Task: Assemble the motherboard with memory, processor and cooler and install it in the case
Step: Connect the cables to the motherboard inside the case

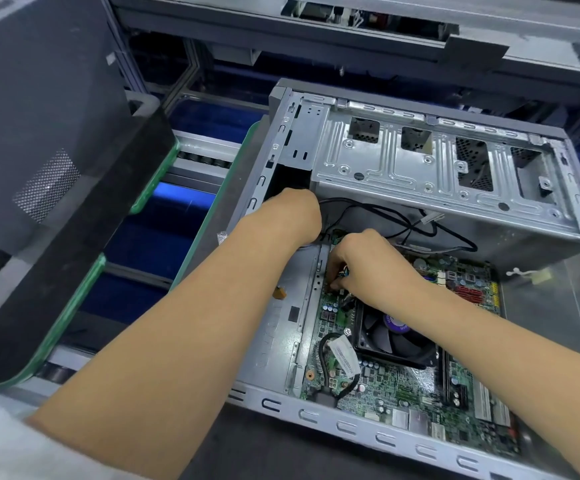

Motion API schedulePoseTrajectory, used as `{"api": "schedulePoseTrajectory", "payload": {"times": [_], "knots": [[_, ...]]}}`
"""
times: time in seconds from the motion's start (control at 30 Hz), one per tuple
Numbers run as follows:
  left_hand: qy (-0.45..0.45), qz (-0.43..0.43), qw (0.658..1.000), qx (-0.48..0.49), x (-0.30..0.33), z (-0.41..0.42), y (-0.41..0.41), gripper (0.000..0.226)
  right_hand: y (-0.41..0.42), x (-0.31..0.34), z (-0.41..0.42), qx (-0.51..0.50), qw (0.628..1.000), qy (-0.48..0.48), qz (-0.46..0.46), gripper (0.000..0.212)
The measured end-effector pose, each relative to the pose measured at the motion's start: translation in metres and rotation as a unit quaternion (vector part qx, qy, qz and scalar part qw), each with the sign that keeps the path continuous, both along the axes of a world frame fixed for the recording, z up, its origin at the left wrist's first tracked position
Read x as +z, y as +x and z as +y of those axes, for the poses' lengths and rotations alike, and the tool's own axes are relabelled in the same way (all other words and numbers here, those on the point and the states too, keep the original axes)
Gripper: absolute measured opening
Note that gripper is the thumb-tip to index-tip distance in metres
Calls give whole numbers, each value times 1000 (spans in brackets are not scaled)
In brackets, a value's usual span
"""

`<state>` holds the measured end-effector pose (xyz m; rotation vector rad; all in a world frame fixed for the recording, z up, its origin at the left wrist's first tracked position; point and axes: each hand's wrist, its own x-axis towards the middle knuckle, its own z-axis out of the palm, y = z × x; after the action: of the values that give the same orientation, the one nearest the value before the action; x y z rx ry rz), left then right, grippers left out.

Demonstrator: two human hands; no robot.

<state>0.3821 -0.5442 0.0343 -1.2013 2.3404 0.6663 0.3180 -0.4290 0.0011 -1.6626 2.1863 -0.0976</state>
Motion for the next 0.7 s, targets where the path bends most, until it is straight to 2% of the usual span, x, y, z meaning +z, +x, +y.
{"api": "schedulePoseTrajectory", "payload": {"times": [0.33,0.7], "knots": [[-6,-7,1000,-15,2,0,0,28,19,-1,2,52,994,13,90,18],[3,6,1000,-1,1,1,1,28,25,2,3,66,989,1,133,21]]}}
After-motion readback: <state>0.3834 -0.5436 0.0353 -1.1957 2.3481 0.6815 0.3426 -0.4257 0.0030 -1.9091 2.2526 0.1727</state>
